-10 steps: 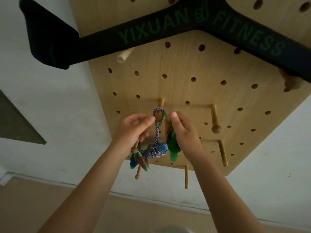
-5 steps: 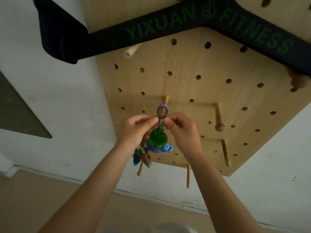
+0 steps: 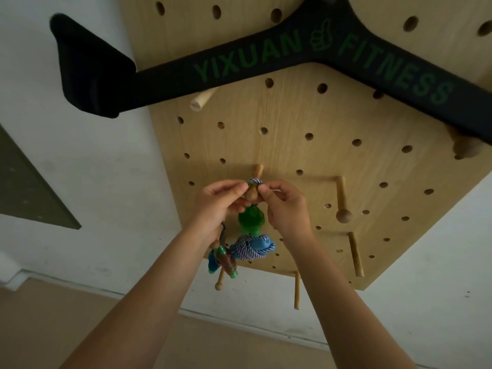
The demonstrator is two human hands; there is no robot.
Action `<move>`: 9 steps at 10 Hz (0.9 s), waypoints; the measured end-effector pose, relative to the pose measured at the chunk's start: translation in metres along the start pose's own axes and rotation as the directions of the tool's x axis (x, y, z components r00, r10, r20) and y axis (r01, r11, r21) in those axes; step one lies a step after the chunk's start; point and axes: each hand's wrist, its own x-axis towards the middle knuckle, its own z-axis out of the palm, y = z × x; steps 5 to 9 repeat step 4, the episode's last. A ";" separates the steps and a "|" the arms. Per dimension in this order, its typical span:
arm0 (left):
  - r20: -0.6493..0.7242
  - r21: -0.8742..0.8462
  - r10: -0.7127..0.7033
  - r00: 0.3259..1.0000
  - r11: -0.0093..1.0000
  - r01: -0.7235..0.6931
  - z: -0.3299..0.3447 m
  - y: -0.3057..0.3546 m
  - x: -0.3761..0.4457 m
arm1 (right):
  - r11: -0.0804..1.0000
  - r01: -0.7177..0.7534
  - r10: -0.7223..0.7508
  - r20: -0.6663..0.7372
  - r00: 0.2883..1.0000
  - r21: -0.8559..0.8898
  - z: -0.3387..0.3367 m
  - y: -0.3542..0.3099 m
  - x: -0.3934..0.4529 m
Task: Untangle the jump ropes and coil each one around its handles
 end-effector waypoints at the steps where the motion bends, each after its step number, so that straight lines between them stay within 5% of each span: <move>1: 0.001 -0.007 0.002 1.000 1.000 -0.002 0.004 0.002 0.007 | 0.998 -0.064 0.064 -0.001 0.998 0.009 -0.004 -0.001 0.007; 3: -0.056 0.019 0.016 0.998 1.000 -0.015 0.012 0.000 -0.005 | 0.993 -0.098 0.101 0.053 0.993 -0.070 -0.014 0.002 0.009; 4: -0.185 0.175 0.063 0.981 0.984 -0.030 0.009 0.000 -0.023 | 0.994 -0.068 0.077 0.126 0.989 -0.081 -0.023 0.002 -0.006; 9: -0.185 0.175 0.063 0.981 0.984 -0.030 0.009 0.000 -0.023 | 0.994 -0.068 0.077 0.126 0.989 -0.081 -0.023 0.002 -0.006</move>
